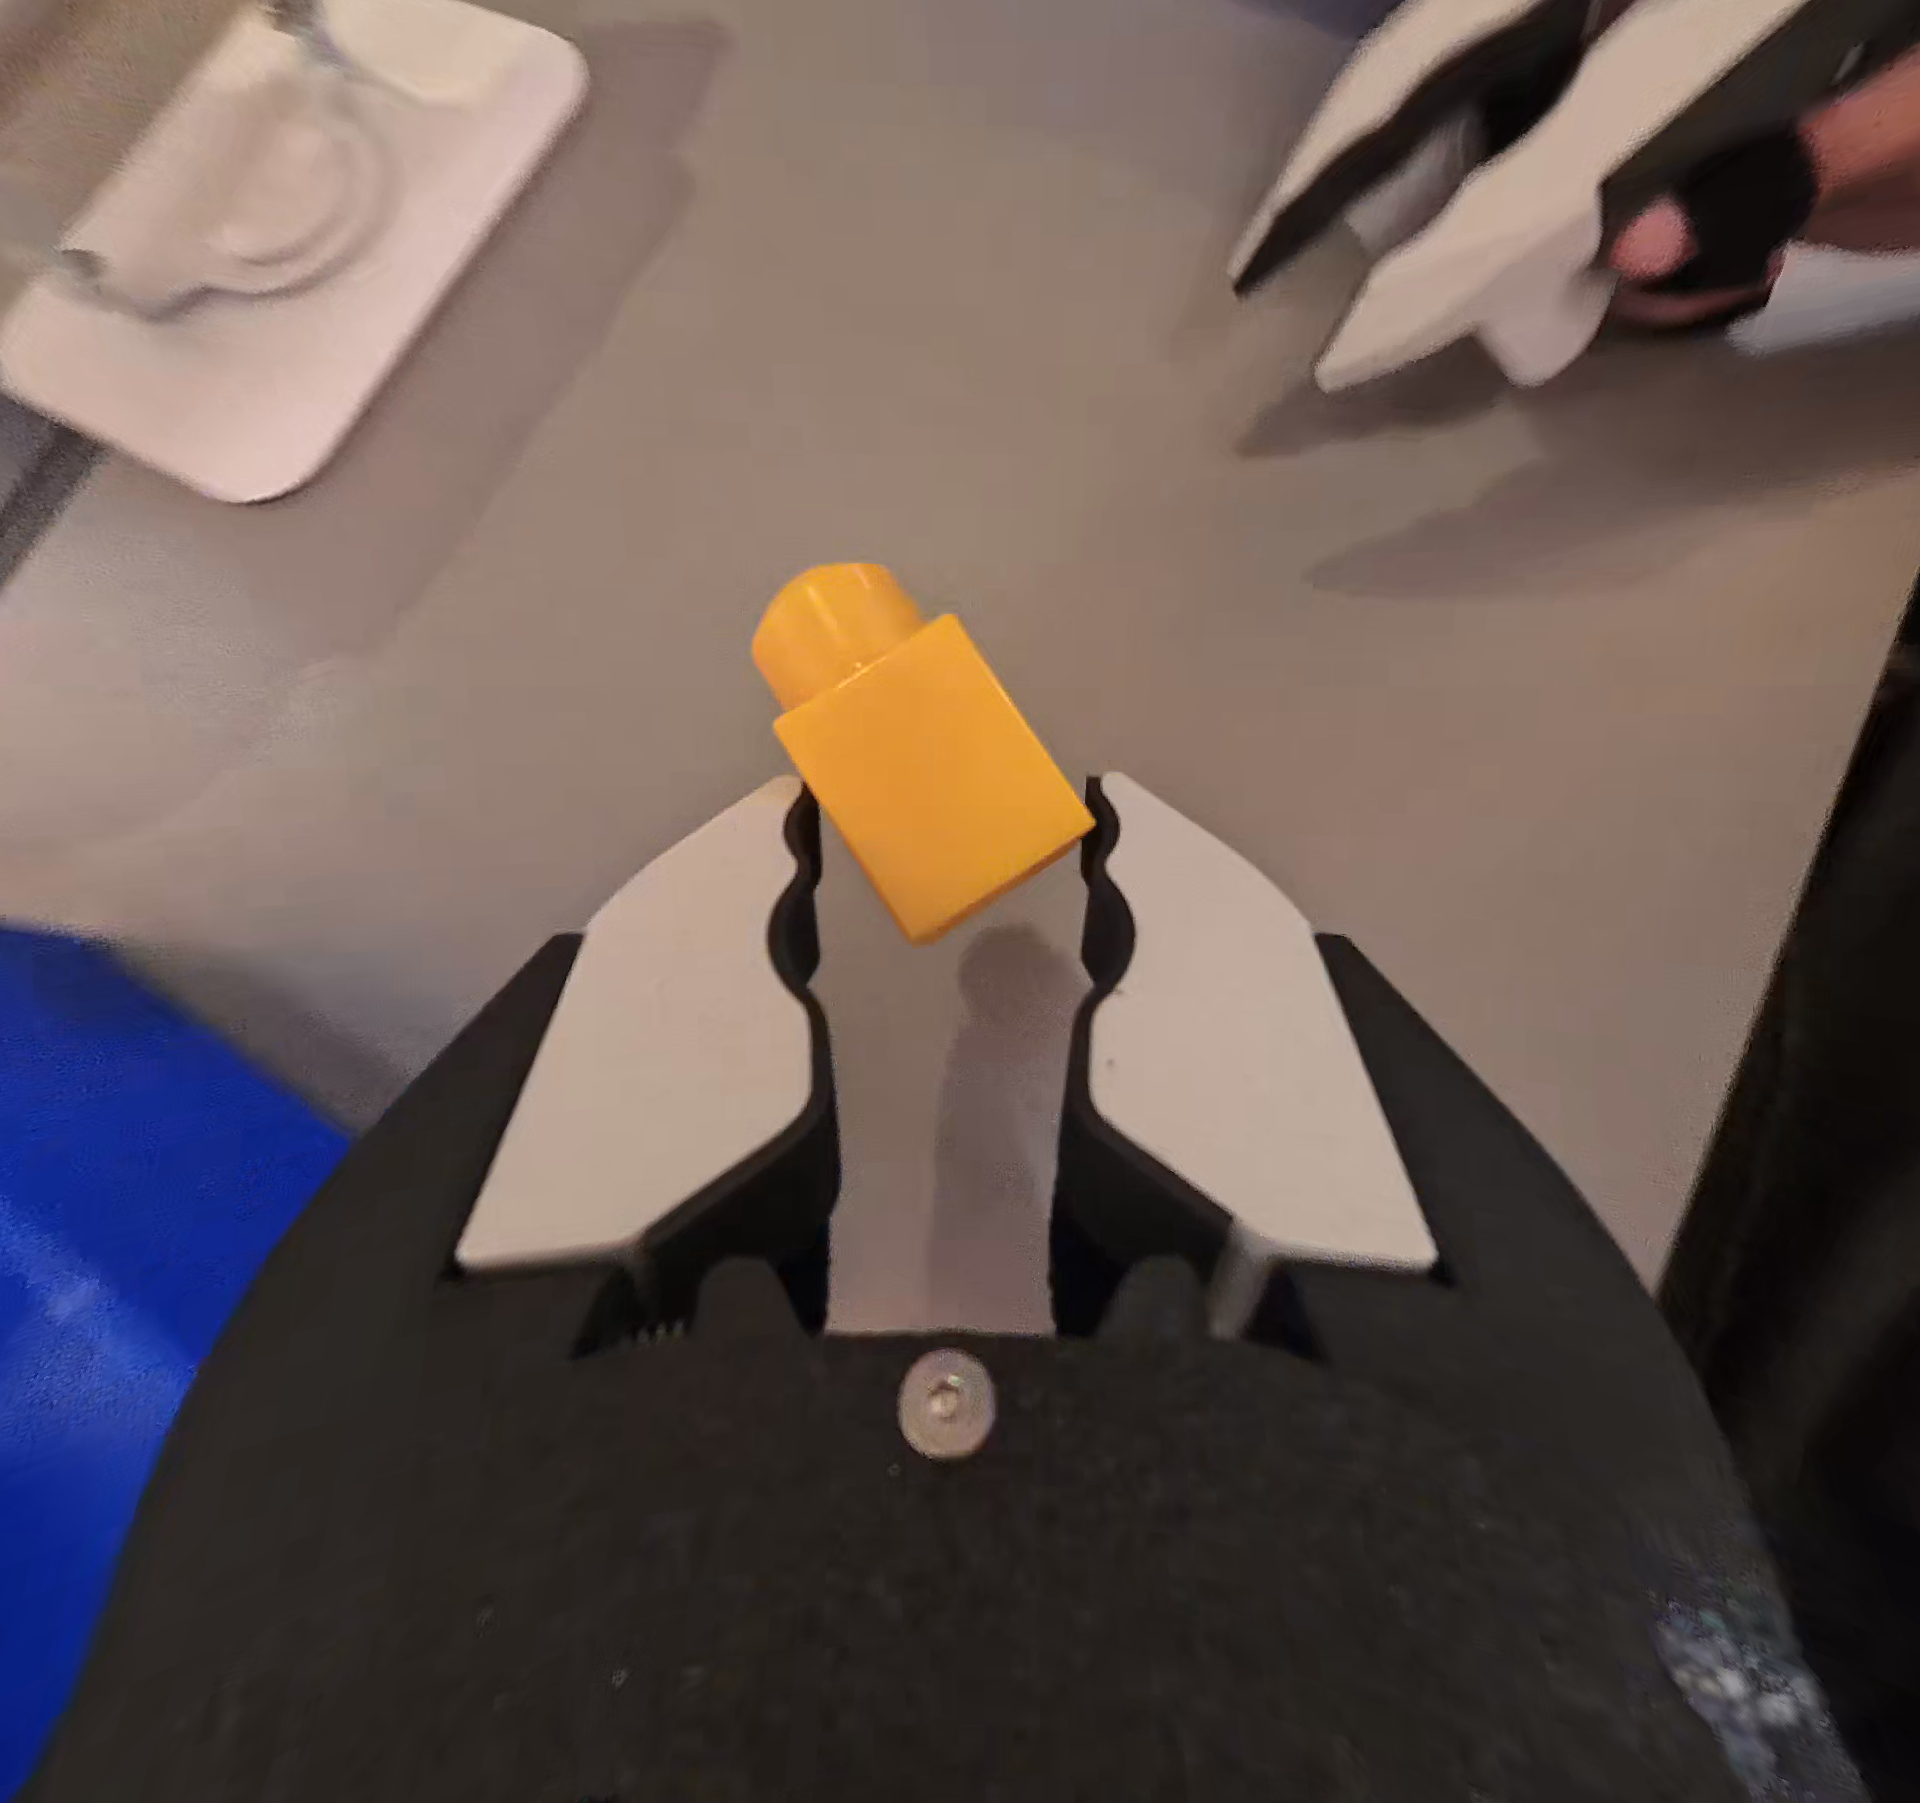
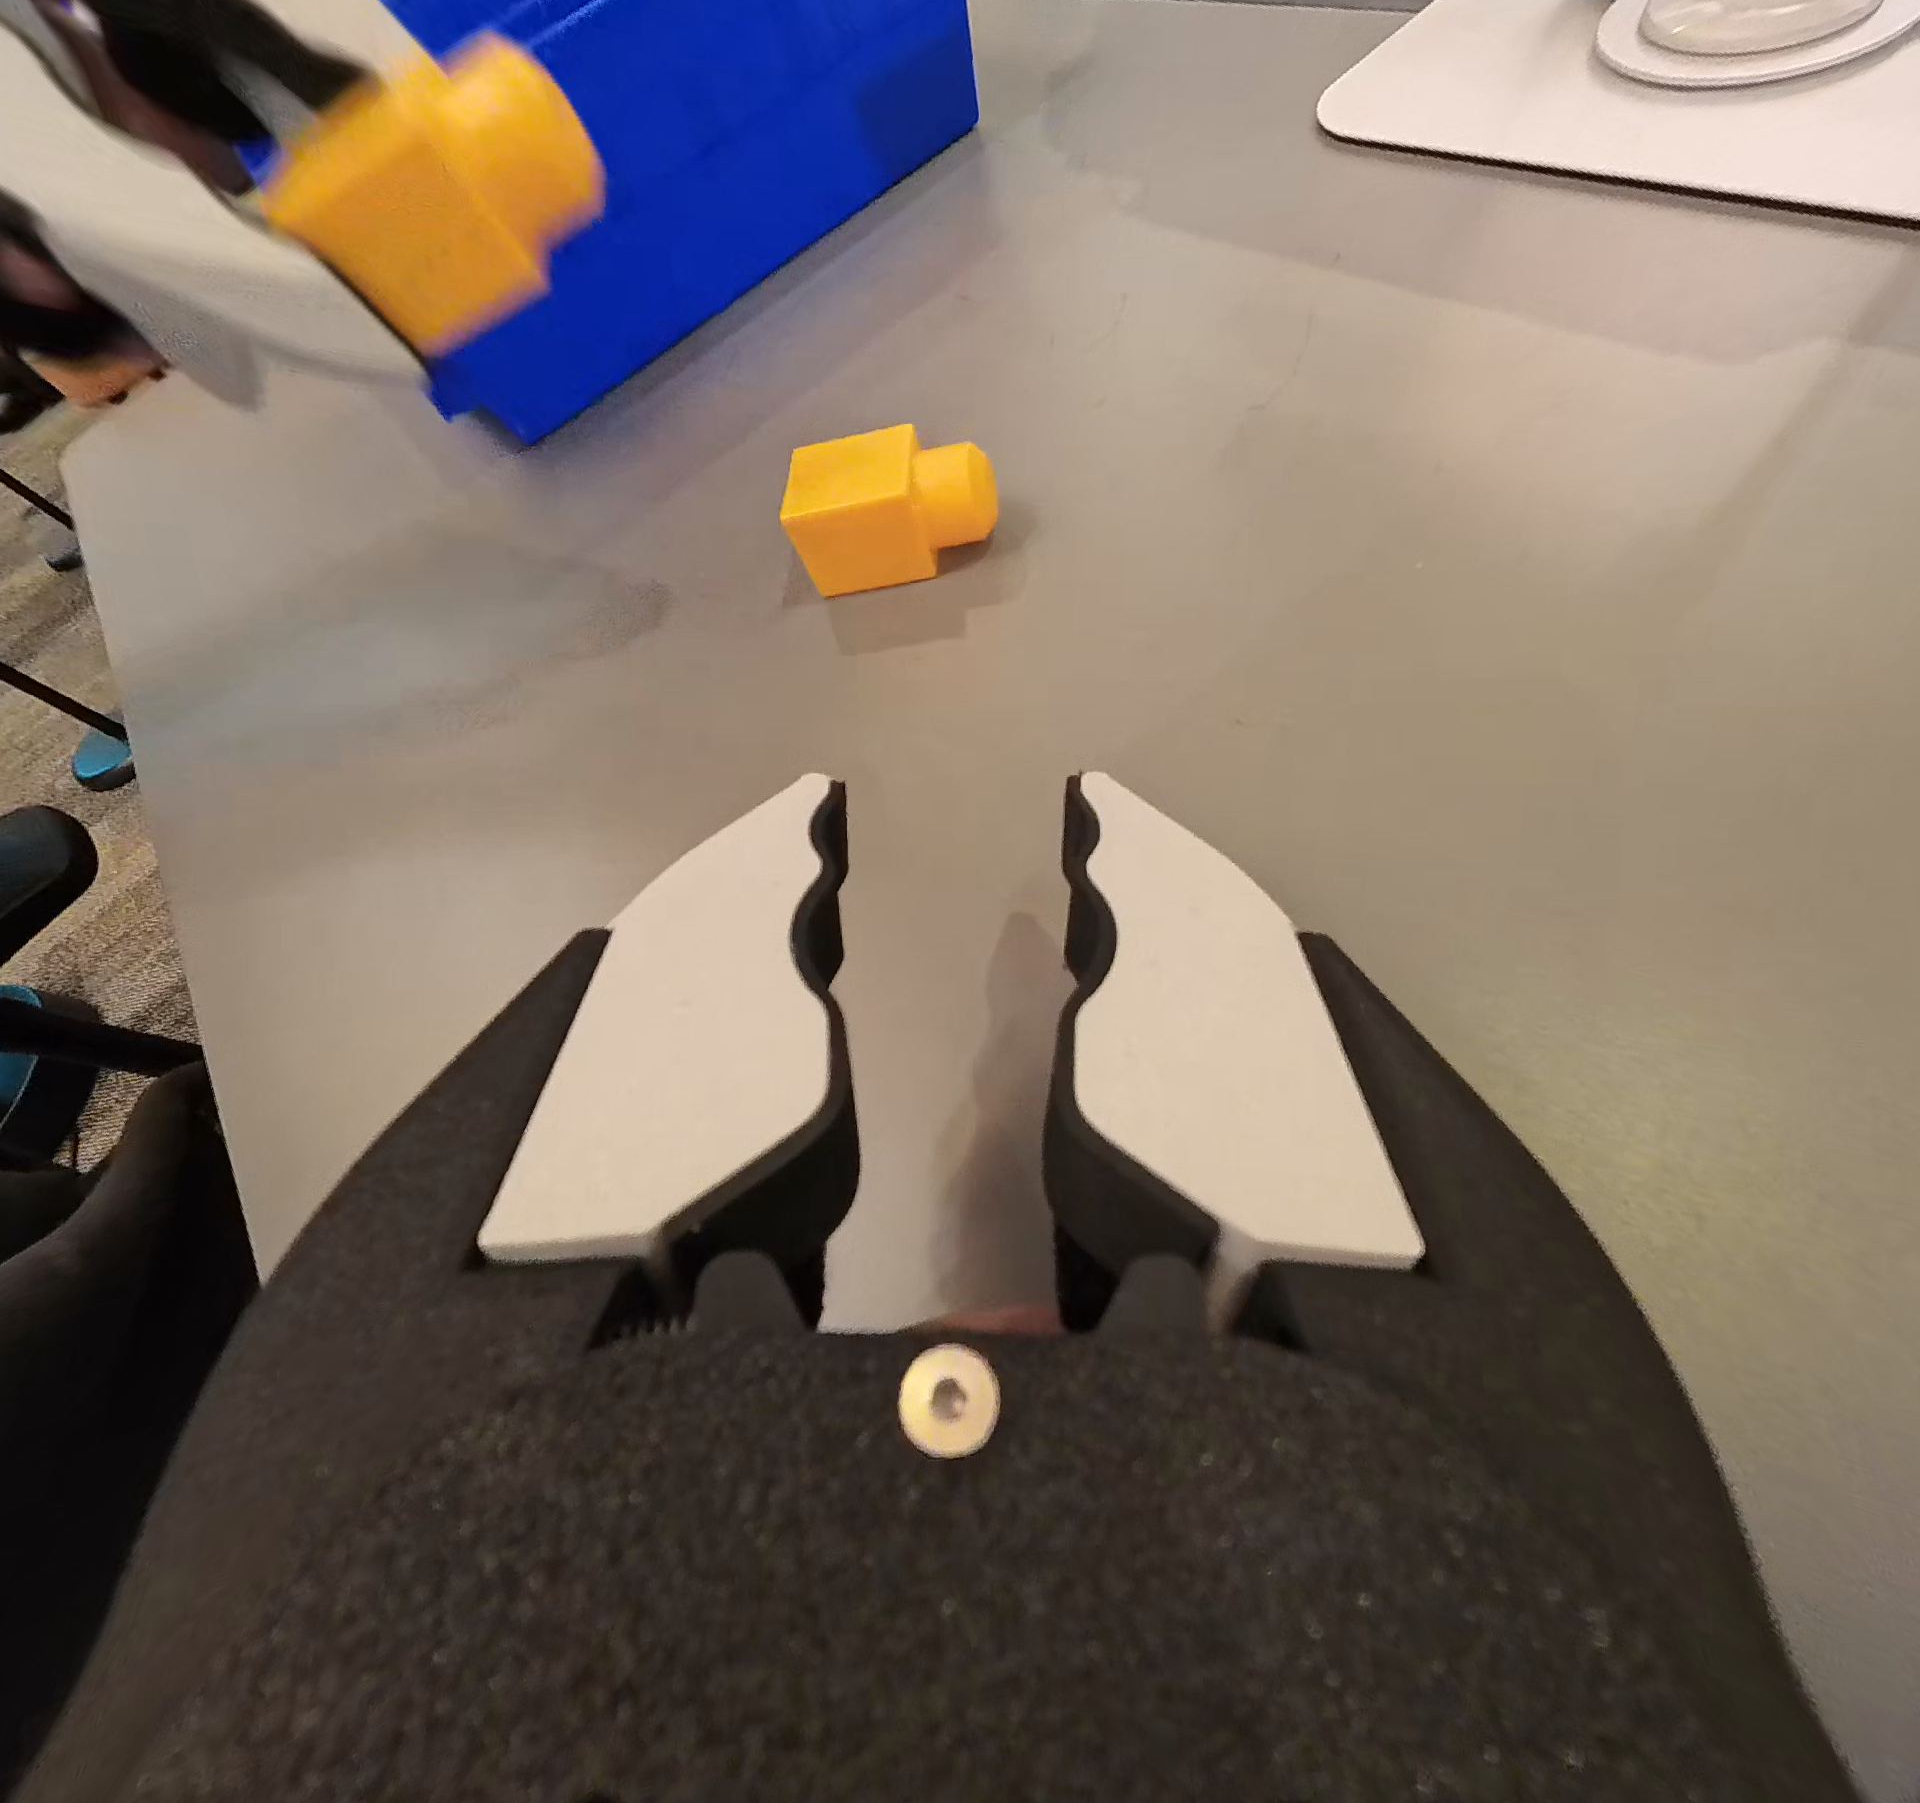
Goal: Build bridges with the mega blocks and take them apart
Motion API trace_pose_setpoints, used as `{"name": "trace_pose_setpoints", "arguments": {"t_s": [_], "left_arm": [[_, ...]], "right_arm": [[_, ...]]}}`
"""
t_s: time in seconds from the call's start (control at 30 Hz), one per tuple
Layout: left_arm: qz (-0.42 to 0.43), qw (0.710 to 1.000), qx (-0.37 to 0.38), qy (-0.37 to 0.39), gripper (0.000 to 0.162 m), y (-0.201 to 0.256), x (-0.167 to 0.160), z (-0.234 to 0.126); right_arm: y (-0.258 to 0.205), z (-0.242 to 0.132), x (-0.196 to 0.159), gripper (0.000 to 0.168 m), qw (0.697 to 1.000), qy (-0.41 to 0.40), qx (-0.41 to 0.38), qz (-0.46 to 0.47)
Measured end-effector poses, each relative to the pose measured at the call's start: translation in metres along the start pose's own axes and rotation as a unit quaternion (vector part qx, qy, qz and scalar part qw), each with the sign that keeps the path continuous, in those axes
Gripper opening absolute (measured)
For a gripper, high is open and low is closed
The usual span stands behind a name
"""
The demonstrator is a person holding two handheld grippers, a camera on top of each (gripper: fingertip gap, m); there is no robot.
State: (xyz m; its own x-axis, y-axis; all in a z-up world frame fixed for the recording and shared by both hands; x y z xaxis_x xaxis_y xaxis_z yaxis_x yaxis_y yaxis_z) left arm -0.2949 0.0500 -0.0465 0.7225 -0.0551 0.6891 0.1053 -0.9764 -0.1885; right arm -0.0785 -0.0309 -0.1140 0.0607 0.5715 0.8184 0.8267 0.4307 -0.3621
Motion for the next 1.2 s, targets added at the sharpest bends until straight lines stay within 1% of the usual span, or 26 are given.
{"name": "trace_pose_setpoints", "arguments": {"t_s": [0.07,0.13,0.2,0.27,0.37,0.47,0.57,0.67,0.73,0.87,0.97,1.0,1.07,1.13,1.2], "left_arm": [[0.025,0.999,-0.023,-0.016,0.048,0.017,0.002,0.037],[0.036,0.997,-0.063,-0.029,0.048,0.035,0.006,0.067],[0.062,0.995,-0.069,-0.049,0.048,0.046,0.008,0.091],[0.095,0.99,-0.065,-0.082,0.048,0.053,0.005,0.108],[0.118,0.987,-0.032,-0.107,0.047,0.048,0.001,0.117],[0.115,0.987,-0.031,-0.104,0.047,0.046,0.002,0.117],[0.138,0.985,-0.001,-0.104,0.048,0.044,0.001,0.117],[0.144,0.983,0.04,-0.109,0.056,0.038,0.001,0.116],[0.14,0.983,0.055,-0.109,0.058,0.035,0.001,0.116],[0.127,0.986,0.062,-0.09,0.069,0.038,0.008,0.115],[0.086,0.993,0.055,-0.061,0.078,0.04,0.018,0.11],[0.067,0.995,0.059,-0.054,0.083,0.038,0.02,0.106],[0.024,0.996,0.075,-0.046,0.086,0.029,0.018,0.094],[-0.024,0.996,0.083,-0.031,0.086,0.016,0.012,0.072],[-0.068,0.993,0.094,-0.018,0.086,0.001,0.003,0.039]], "right_arm": [[0.001,0.0,0.0,0.039,1.0,-0.001,-0.001,0.0],[0.001,-0.001,0.0,0.039,1.0,-0.001,-0.002,0.0],[0.001,-0.001,0.0,0.039,1.0,0.002,-0.003,-0.001],[0.001,-0.002,0.001,0.039,1.0,0.002,-0.002,-0.001],[0.001,-0.002,0.001,0.039,1.0,0.004,-0.001,0.0],[0.001,-0.002,0.0,0.039,1.0,0.002,0.002,0.003],[0.0,-0.001,0.0,0.039,1.0,0.001,0.004,0.002],[-0.001,-0.001,-0.001,0.039,1.0,0.0,0.005,0.001],[-0.001,-0.001,-0.001,0.039,1.0,-0.001,0.004,0.0],[-0.001,-0.001,0.0,0.039,1.0,-0.001,0.004,0.0],[0.0,-0.001,0.0,0.039,1.0,-0.001,0.003,0.001],[0.001,-0.001,0.0,0.039,1.0,-0.001,0.002,0.001],[0.003,-0.002,0.0,0.039,1.0,0.0,0.002,0.003],[0.004,-0.002,-0.001,0.039,1.0,-0.001,0.004,0.007],[0.006,-0.003,-0.001,0.039,1.0,0.001,0.006,0.01]]}}
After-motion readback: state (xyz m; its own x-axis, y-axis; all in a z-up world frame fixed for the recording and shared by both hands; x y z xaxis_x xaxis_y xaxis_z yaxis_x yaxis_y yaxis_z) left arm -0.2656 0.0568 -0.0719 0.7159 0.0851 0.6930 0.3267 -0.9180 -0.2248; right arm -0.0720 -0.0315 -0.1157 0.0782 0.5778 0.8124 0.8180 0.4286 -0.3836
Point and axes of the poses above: each gripper's, where its closed fingertips meet, z out along the fingers, x out of its top, y = z × x across the jaws, the point moved 6 cm from there along -z, back along the fingers, and after that the axes turned 7 degrees about z, right-handed, at the moved point
